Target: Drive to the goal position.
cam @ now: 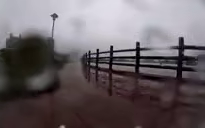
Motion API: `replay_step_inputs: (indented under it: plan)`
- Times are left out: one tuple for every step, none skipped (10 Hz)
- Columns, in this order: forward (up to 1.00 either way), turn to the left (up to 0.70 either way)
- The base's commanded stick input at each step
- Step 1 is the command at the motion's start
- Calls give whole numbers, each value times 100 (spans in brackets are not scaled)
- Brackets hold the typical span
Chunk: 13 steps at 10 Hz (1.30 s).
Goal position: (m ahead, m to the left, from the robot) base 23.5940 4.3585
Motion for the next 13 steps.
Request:
replay_step_inputs:
  plan:
    - [70,0]
    - [70,0]
    - [70,0]
    - [70,0]
    - [70,0]
    - [70,0]
    - [70,0]
    - [70,0]
    - [70,0]
    - [70,0]
    - [70,0]
    - [70,0]
    - [70,0]
